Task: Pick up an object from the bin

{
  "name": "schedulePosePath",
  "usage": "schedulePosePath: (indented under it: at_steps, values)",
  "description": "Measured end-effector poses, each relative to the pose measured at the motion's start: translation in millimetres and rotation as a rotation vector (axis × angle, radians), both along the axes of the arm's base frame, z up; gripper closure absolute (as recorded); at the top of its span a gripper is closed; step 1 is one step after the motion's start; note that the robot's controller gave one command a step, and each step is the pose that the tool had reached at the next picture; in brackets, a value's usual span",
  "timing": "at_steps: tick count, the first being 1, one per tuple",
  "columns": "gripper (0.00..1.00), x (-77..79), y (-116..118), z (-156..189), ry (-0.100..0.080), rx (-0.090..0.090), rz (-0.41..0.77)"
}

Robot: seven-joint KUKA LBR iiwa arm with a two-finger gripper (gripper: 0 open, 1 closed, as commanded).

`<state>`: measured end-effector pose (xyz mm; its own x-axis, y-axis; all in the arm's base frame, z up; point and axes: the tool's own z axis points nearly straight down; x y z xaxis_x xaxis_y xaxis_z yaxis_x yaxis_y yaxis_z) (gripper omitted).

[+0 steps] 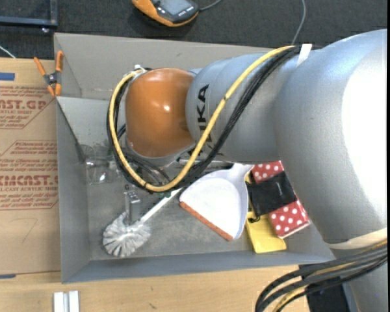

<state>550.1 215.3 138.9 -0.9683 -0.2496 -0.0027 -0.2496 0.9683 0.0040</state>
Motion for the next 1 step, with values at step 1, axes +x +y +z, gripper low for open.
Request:
schedulePosePath:
  at_steps: [1]
  values:
    - [0.0, -54.6, -12.0, 20.9, 0.015, -0.007, -0.008]
